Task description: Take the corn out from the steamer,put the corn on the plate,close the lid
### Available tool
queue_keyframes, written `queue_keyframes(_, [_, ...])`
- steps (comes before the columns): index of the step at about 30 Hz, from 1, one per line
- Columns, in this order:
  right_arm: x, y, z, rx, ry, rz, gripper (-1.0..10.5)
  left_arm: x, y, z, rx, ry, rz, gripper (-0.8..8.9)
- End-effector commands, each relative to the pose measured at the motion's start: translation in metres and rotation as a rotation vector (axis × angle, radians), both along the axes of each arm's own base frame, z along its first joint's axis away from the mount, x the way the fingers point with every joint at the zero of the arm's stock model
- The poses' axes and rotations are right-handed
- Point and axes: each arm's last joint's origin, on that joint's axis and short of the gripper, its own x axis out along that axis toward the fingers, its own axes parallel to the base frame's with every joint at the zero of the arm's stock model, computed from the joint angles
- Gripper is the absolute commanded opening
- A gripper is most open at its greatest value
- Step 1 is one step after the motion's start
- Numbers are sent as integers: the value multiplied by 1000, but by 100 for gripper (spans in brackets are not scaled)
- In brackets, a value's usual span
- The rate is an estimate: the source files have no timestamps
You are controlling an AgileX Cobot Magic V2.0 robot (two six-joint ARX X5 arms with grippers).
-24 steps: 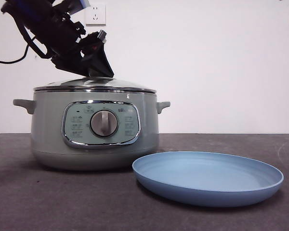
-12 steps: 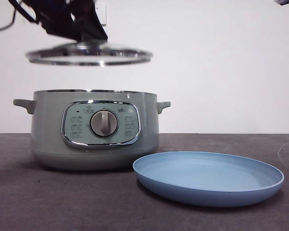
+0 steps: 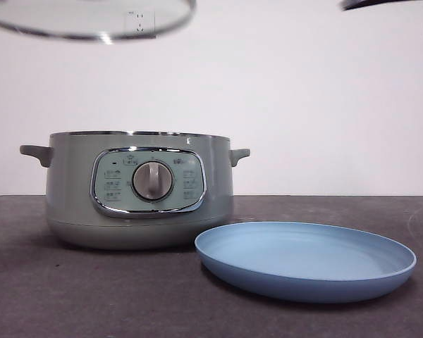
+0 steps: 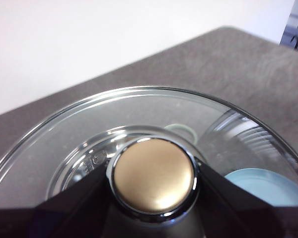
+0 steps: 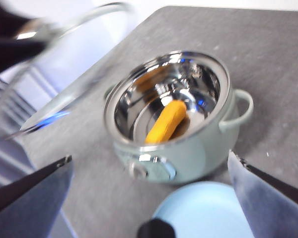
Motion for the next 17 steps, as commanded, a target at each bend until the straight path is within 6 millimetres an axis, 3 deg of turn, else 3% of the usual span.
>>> queue_keyframes(1, [15, 22, -6, 16, 68, -20, 599, -29, 11, 17, -57, -60, 7, -9])
queue_keyframes(9, [70, 98, -14, -98, 118, -7, 598, -92, 37, 23, -51, -72, 84, -9])
queue_keyframes(17, [121, 168, -20, -206, 146, -10, 595, -126, 50, 16, -49, -22, 89, -9])
